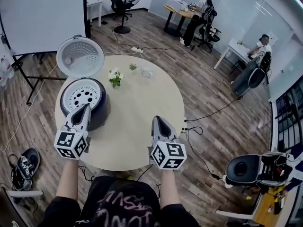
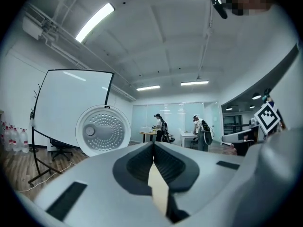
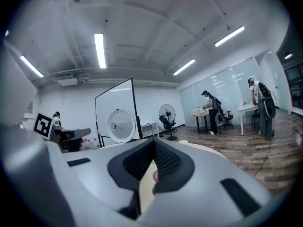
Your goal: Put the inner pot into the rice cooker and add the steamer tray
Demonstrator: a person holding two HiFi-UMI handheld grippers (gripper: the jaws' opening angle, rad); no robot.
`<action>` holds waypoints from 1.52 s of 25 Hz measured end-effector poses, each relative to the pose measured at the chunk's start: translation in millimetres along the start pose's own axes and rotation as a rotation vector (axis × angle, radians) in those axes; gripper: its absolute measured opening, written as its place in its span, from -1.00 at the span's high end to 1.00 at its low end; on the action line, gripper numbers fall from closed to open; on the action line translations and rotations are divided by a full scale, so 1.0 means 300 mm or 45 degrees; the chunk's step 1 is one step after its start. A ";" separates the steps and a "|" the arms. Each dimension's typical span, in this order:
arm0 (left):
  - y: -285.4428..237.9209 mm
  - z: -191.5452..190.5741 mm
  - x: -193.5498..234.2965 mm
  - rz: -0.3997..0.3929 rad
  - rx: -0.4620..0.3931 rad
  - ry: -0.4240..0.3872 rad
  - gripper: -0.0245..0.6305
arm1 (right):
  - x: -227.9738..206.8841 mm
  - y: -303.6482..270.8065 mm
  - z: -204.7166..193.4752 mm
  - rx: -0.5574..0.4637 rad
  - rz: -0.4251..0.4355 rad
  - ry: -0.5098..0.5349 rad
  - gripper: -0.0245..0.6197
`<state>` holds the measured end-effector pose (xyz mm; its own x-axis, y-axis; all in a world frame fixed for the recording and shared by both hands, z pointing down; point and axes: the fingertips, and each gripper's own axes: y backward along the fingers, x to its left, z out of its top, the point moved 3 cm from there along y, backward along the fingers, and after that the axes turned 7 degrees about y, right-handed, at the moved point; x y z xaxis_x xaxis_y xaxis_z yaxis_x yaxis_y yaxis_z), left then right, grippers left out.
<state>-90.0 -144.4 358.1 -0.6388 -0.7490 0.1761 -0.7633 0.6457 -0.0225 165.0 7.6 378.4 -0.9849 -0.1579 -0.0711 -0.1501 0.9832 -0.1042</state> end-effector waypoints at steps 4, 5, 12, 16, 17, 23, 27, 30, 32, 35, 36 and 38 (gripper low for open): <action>0.018 0.014 -0.012 -0.009 -0.027 -0.029 0.89 | -0.006 0.040 0.005 -0.031 0.005 0.048 0.91; 0.025 0.016 -0.019 -0.013 -0.033 -0.039 0.89 | -0.009 0.055 0.007 -0.043 0.002 0.052 0.91; 0.068 -0.012 -0.025 -0.017 -0.058 -0.070 0.89 | -0.024 0.110 -0.007 -0.084 -0.021 0.062 0.91; 0.085 -0.043 -0.016 -0.015 -0.039 -0.049 0.89 | -0.025 0.133 -0.008 -0.106 -0.009 0.050 0.91; 0.088 -0.050 -0.012 -0.011 -0.036 -0.048 0.89 | -0.026 0.133 -0.013 -0.101 -0.012 0.049 0.91; 0.090 -0.044 0.004 0.023 -0.052 -0.103 0.89 | -0.037 0.117 -0.030 -0.108 -0.024 0.032 0.91; 0.090 -0.028 0.009 0.036 -0.072 -0.144 0.89 | -0.047 0.120 -0.041 -0.088 -0.044 0.076 0.91; 0.082 -0.034 0.022 0.047 -0.072 -0.128 0.89 | -0.061 0.114 -0.052 -0.081 -0.063 0.081 0.91; 0.077 -0.038 0.022 0.043 -0.066 -0.134 0.89 | -0.067 0.110 -0.057 -0.073 -0.078 0.095 0.91; 0.067 -0.042 0.017 0.042 -0.053 -0.151 0.89 | -0.073 0.102 -0.055 -0.068 -0.087 0.109 0.91; 0.067 -0.041 0.013 0.040 -0.052 -0.157 0.89 | -0.074 0.102 -0.055 -0.065 -0.094 0.122 0.91; 0.067 -0.041 0.009 0.041 -0.051 -0.160 0.89 | -0.076 0.101 -0.057 -0.058 -0.100 0.139 0.91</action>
<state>-105.7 -131.7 370.3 -0.6718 -0.7390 0.0514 -0.7394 0.6731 0.0136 181.4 42.5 394.0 -0.9732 -0.2258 0.0444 -0.2282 0.9717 -0.0602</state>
